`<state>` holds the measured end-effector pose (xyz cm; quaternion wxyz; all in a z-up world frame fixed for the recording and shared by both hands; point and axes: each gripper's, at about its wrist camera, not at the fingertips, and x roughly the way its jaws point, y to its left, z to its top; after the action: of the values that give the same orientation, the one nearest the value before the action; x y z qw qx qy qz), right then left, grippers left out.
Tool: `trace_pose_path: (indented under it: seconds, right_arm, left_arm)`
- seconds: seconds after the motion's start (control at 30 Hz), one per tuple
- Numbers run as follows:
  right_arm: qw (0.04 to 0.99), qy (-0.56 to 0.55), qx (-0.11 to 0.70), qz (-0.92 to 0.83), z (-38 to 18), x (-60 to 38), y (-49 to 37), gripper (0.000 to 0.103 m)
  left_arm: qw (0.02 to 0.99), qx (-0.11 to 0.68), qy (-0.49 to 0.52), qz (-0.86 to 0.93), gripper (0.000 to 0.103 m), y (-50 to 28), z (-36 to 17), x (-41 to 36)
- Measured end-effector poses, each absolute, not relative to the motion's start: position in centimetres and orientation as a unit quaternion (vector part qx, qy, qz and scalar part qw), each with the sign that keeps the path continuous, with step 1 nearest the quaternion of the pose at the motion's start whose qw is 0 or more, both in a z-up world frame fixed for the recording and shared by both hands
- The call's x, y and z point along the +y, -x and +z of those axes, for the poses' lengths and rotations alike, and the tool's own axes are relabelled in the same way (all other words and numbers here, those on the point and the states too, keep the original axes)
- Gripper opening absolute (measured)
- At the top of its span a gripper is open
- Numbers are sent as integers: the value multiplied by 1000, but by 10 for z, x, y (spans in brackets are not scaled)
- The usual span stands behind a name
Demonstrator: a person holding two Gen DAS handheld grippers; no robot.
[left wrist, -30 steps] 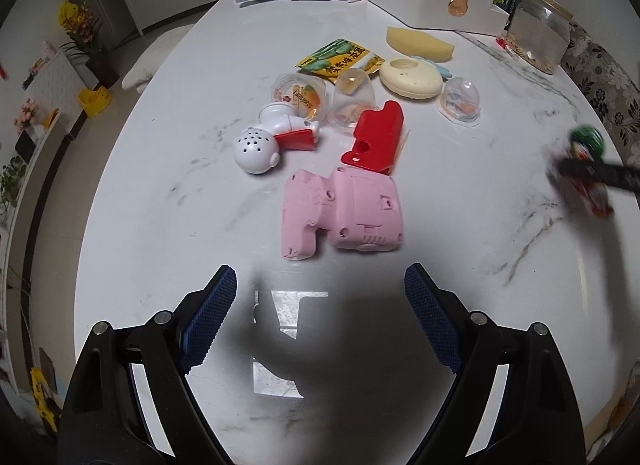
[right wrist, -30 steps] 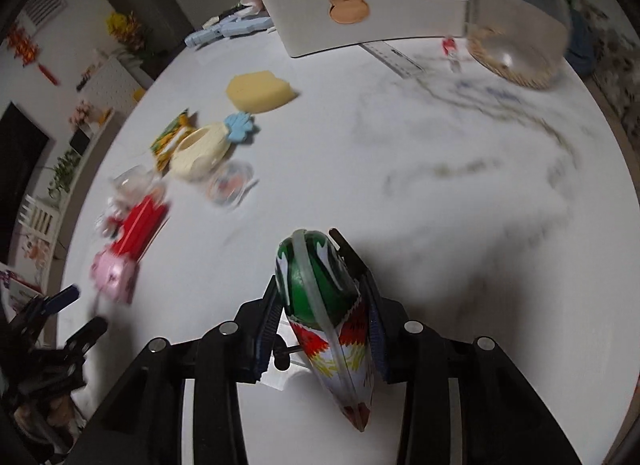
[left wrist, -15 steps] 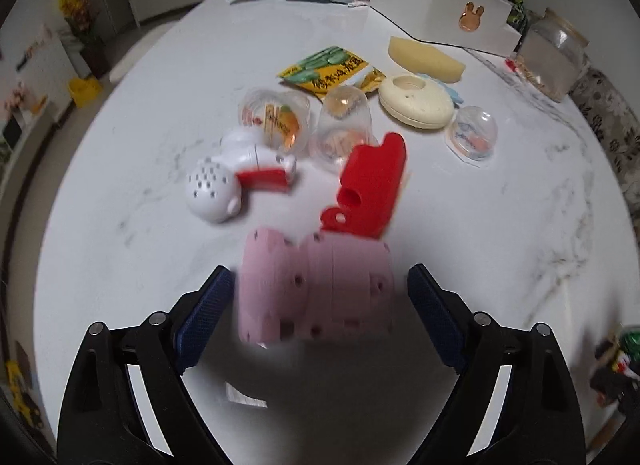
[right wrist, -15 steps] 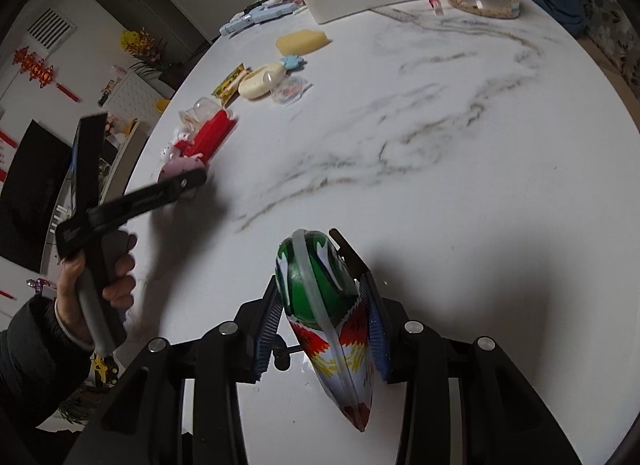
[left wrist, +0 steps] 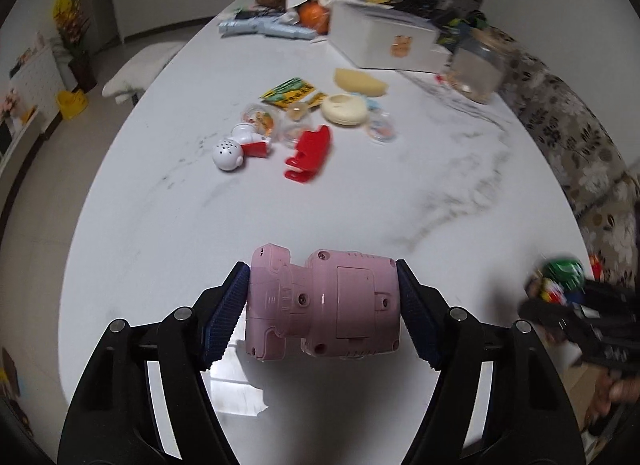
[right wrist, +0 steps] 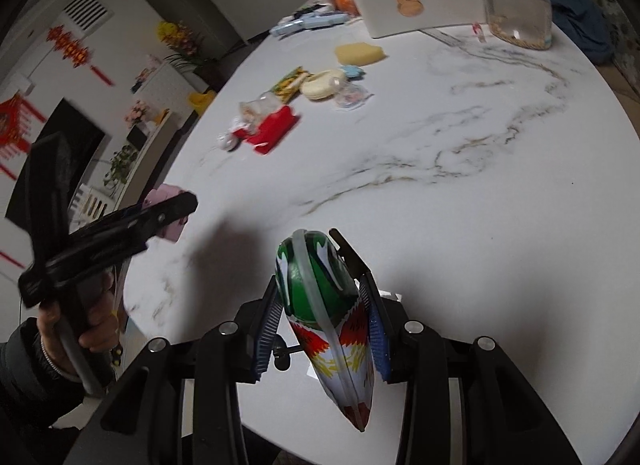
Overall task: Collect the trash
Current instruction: 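Grasp the green parrot toy with the right gripper while the left grasps the pink toy, then lower both grippers to the cardboard box and release the parrot and pink toy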
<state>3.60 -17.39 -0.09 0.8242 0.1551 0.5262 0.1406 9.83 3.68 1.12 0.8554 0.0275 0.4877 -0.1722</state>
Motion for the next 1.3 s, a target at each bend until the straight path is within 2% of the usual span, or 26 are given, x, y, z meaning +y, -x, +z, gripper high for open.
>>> trace_pose_path:
  seconds: [0.2,0.47,0.53,0.57,0.6,0.63,0.77,1.0,1.2,1.3]
  right_arm:
    - [813,-110,541,185,10,-166,26,39]
    - [768,-60,600,217,-14,-166,110,40]
    - [755,-51,617,218,-28,-166,120,42]
    - [751,-45,622,217,-35,-166,123,46]
    - [749,-41,625,216,-39,-166,126,56]
    - [748,-34,627,214,-45,-166,128,59]
    - [744,-33,633,212,-52,-169,130,59]
    - [770,-44,599,213,-22,-173,100,60]
    - [816,-25,541,200,4,-166,9,62]
    - [838,-20,516,178,3,-159,-62,62]
  left_arm:
    - [851,473,-87,-211,70,4,25,20]
    - [804,517,-134,-262,70,91,-14,8]
    - [790,532,-145,-269,71,98,-26,4]
    - [783,540,-150,-270,75,101,-33,1]
    - [780,544,-152,-269,81,103,-38,-1]
    - [780,545,-154,-266,84,104,-40,-1]
    - [774,556,-151,-263,85,101,-44,-1]
    - [790,544,-139,-245,85,89,-29,9]
    - [822,518,-114,-207,85,40,-7,27]
    - [836,508,-93,-186,85,9,-2,39]
